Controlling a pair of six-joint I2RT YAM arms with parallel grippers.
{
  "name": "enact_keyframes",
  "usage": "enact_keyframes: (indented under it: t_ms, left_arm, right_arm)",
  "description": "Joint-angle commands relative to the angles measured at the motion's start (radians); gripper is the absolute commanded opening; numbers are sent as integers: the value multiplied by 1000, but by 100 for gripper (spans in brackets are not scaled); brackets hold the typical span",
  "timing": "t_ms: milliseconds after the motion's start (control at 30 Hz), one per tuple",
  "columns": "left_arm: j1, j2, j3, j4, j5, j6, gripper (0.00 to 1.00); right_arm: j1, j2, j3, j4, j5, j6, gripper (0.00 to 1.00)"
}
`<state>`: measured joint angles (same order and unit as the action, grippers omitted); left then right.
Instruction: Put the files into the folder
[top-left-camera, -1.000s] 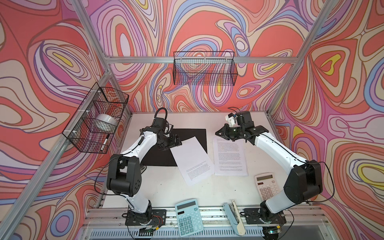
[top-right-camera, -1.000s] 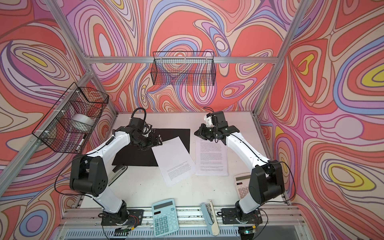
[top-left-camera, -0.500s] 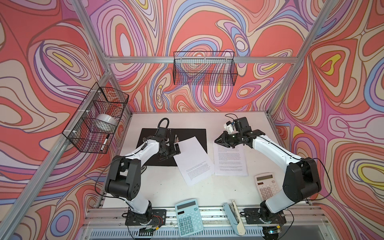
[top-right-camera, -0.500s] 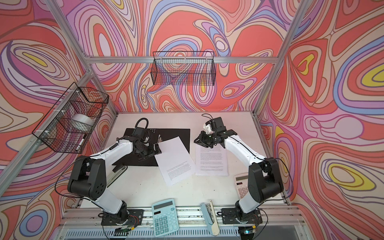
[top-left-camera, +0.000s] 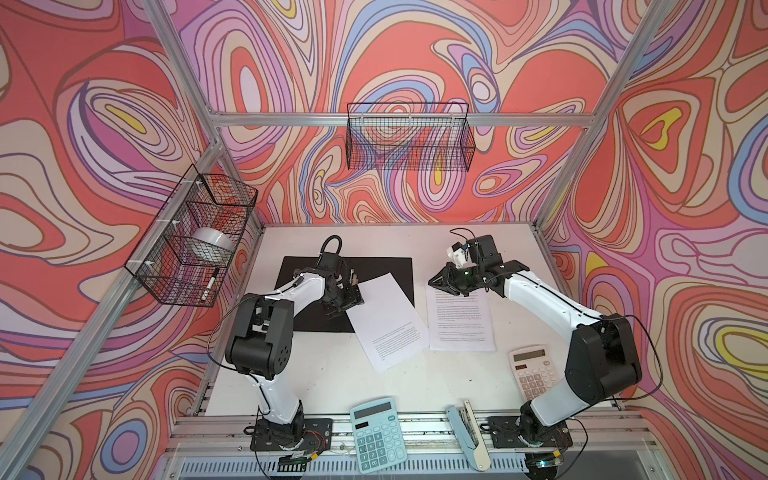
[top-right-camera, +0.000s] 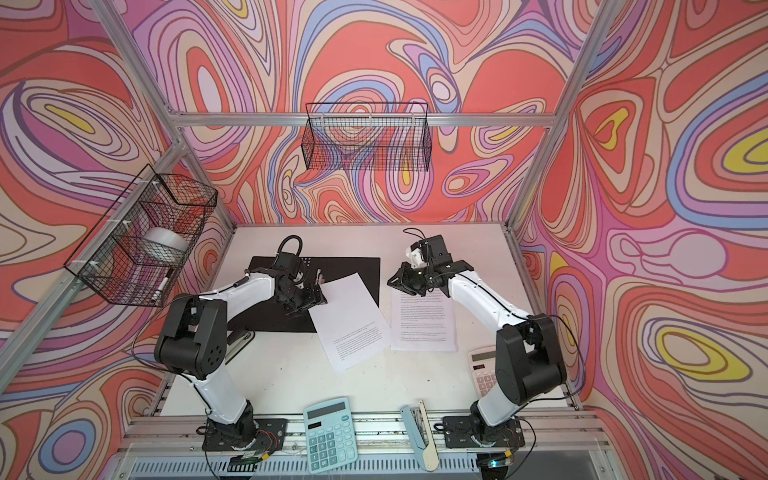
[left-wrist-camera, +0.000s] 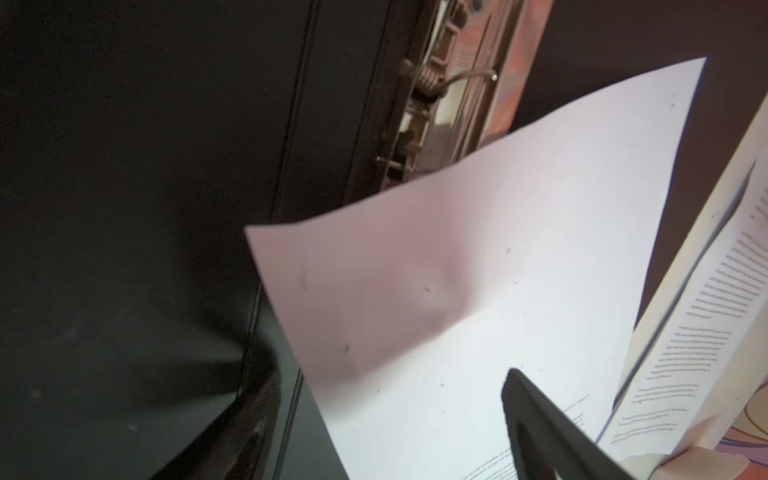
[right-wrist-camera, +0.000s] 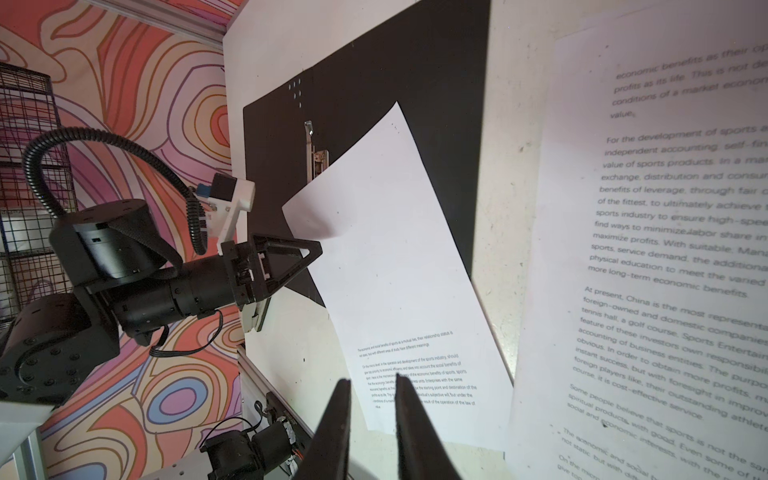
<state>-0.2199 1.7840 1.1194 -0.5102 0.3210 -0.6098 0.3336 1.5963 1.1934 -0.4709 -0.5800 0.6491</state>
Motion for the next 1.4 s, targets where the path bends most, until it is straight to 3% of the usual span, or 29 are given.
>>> enact_keyframes:
  t_ms: [0, 233, 367, 567, 733, 933, 1167, 1367]
  left_arm:
    - [2, 11, 7, 18, 49, -26, 76]
    - [4, -4, 4, 18, 41, -34, 43]
    - [4, -9, 12, 8, 43, -33, 30]
    - [4, -41, 25, -2, 70, -32, 0]
    - [4, -81, 81, -35, 117, -19, 0]
    - [1, -153, 156, -72, 172, 1, 0]
    - [-28, -192, 258, -139, 167, 56, 0]
    - [-38, -189, 288, -165, 166, 61, 0]
  right_arm:
    - [5, -10, -14, 21, 6, 8, 21]
    - [5, -5, -8, 25, 2, 7, 21]
    - [5, -5, -8, 22, 5, 4, 22]
    - [14, -10, 1, 9, 14, -8, 23]
    - [57, -10, 44, -35, 71, -50, 30]
    - [184, -43, 91, -53, 230, -111, 45]
    - [398, -71, 117, -22, 481, -166, 50]
    - [549, -42, 169, -5, 602, -173, 52]
